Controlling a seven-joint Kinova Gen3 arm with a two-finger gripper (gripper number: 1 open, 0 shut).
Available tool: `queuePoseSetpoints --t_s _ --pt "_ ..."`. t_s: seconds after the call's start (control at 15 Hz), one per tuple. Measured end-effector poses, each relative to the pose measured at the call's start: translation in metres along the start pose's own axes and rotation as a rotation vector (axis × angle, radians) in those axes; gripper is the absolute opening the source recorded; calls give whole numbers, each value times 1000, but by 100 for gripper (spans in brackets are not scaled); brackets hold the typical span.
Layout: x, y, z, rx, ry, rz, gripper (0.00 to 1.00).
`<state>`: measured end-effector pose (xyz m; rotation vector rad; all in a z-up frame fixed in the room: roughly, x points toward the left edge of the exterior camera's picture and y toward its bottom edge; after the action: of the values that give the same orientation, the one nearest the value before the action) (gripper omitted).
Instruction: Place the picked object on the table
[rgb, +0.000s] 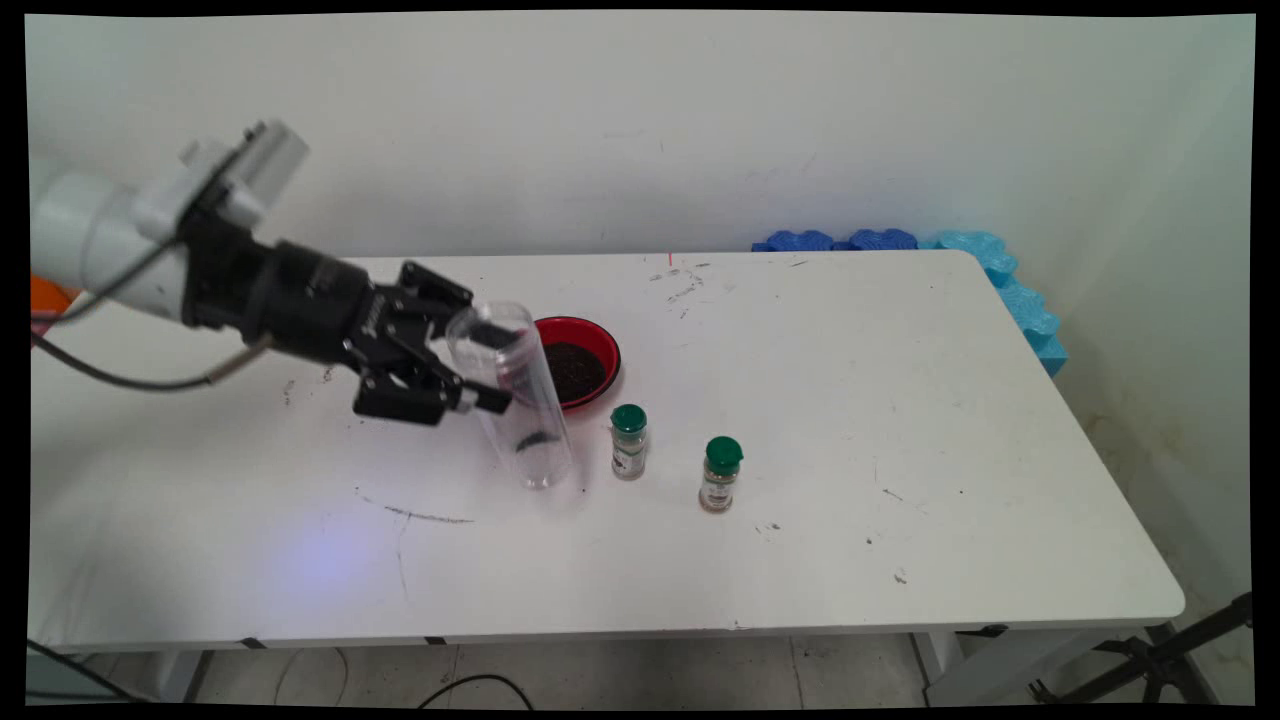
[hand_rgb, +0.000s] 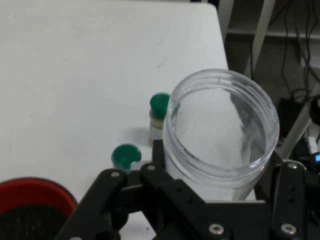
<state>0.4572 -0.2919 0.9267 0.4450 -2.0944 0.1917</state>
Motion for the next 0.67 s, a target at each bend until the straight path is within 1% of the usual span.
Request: queuePoseSetpoints --t_s 0.33,0.67 --pt "-34 -5 27 13 -35 -11 0" --pt "-58 -11 51 26 -59 -36 0"
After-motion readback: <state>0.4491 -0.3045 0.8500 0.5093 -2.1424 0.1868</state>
